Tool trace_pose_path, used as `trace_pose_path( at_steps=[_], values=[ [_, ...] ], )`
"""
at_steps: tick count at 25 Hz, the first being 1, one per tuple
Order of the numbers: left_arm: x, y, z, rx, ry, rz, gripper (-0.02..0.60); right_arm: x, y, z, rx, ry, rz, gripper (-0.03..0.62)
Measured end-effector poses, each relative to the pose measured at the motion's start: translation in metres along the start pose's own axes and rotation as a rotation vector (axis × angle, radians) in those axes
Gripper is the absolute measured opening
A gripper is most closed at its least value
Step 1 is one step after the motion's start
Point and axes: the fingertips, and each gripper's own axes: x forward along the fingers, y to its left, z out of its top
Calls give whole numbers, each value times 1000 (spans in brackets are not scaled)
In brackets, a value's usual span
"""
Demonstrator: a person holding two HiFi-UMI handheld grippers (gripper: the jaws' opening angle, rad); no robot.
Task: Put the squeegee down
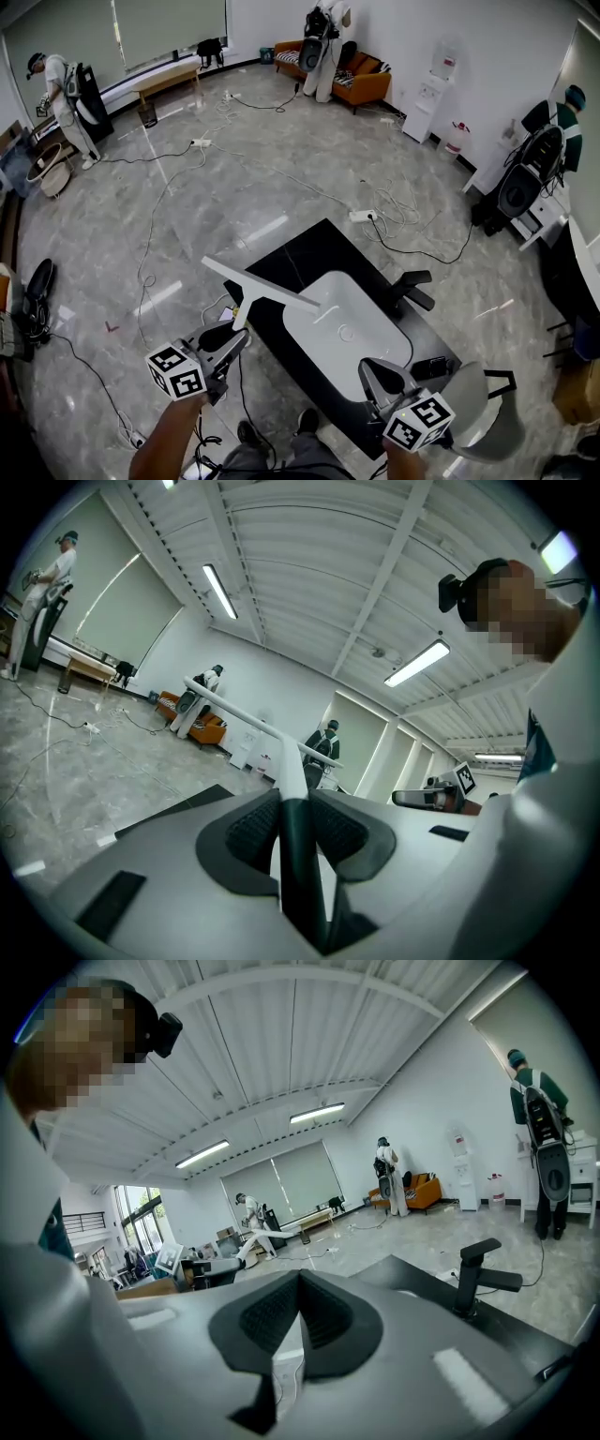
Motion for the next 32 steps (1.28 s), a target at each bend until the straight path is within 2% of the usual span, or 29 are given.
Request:
trace_pose_path(
  at_steps=[17, 32],
  values=[
    [80, 67, -67, -74, 119, 36, 97, 27, -45, -28, 24, 55, -8, 8],
    [140, 105, -117, -138, 208, 19, 97, 63, -70, -56, 53, 102, -5, 8]
  ],
)
